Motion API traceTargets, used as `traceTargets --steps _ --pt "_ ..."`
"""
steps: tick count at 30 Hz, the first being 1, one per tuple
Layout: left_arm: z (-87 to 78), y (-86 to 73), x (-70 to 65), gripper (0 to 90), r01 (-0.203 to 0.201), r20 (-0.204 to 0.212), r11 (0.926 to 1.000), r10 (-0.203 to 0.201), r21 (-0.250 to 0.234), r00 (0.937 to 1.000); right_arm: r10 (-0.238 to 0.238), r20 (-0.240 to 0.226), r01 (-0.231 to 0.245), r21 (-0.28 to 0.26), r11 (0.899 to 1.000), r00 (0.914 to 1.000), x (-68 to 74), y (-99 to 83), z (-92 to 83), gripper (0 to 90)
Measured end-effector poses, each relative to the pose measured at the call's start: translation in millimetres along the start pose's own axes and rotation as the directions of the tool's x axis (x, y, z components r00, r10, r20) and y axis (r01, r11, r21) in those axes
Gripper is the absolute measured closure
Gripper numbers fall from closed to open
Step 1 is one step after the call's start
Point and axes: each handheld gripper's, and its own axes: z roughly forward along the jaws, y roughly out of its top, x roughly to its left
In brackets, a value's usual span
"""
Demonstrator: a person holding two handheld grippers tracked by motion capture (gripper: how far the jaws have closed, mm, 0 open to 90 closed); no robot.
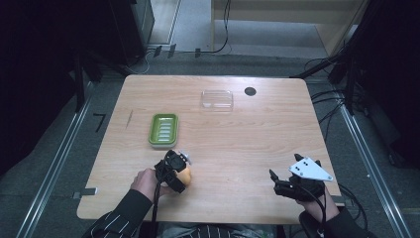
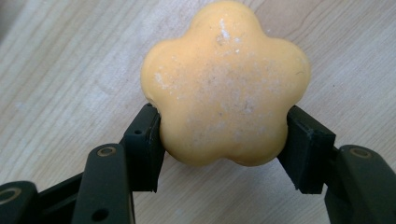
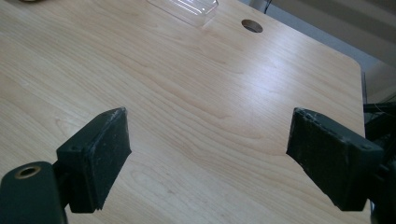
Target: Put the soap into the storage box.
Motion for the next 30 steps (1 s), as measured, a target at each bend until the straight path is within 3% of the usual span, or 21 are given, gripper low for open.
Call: traceTargets --steps 16,30 --pt "-8.1 -4.1 12.7 39.6 0.016 -0.01 0.9997 -0.016 -0.016 0.9998 0.0 -0.002 0.0 0.002 1.0 1.0 -0.1 0.2 0.2 13.7" --pt "-13.8 -3.2 26.3 39.5 0.058 -0.027 0.9973 -0.059 -0.046 0.9979 -0.002 -0.001 0.002 0.002 1.0 1.0 0.0 0.2 0.4 13.7"
